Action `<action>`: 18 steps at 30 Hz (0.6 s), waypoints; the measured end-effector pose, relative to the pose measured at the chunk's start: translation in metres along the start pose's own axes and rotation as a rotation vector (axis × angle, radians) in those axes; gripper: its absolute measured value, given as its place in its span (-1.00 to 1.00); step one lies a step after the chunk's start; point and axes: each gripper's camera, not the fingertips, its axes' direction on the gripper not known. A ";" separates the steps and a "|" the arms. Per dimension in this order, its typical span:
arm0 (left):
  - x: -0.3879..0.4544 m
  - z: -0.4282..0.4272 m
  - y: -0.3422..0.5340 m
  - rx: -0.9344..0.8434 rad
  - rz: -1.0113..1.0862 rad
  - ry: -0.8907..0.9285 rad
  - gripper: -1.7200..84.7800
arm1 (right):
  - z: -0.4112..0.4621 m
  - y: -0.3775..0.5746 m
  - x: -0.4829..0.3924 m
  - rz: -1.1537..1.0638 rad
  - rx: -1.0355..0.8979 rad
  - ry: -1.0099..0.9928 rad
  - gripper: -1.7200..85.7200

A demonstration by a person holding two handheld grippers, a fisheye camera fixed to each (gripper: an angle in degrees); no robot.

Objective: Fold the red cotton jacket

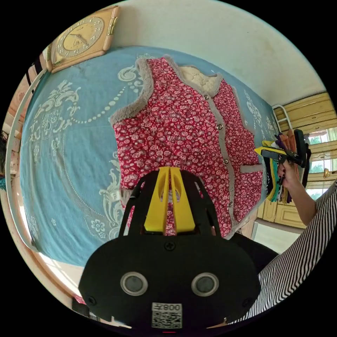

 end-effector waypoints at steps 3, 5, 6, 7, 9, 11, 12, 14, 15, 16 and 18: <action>-0.001 0.031 0.008 -0.055 -0.028 -0.008 -0.96 | 0.046 0.018 0.005 0.032 -0.124 -0.011 -0.96; 0.001 0.016 0.005 -0.051 -0.068 0.033 -0.96 | 0.028 0.011 0.016 0.087 -0.108 -0.075 -0.96; 0.006 0.009 0.008 -0.021 -0.051 0.034 -0.96 | 0.020 0.012 0.015 0.084 -0.076 -0.065 -0.96; 0.015 -0.002 0.015 0.013 -0.021 0.053 -0.96 | 0.005 0.016 0.009 0.062 -0.035 -0.055 -0.96; 0.032 -0.007 0.028 -0.003 0.021 0.121 -0.96 | -0.008 0.026 -0.004 0.023 -0.026 -0.069 -0.96; 0.059 0.006 0.043 -0.067 0.092 0.204 -0.96 | -0.004 0.042 -0.025 -0.025 -0.076 -0.116 -0.96; 0.065 0.013 0.045 -0.091 0.104 0.209 -0.96 | 0.001 0.046 -0.031 -0.039 -0.103 -0.116 -0.96; 0.082 0.054 0.047 -0.213 0.148 0.141 -0.96 | 0.041 0.059 -0.041 -0.065 -0.245 -0.055 -0.96; 0.084 0.064 0.047 -0.239 0.144 0.115 -0.96 | 0.053 0.061 -0.040 -0.065 -0.285 -0.038 -0.96; 0.083 0.071 0.044 -0.232 0.117 0.135 -0.96 | 0.059 0.061 -0.037 -0.049 -0.267 -0.055 -0.96; 0.080 0.064 0.039 -0.239 0.087 0.168 -0.96 | 0.052 0.055 -0.031 -0.009 -0.274 -0.102 -0.96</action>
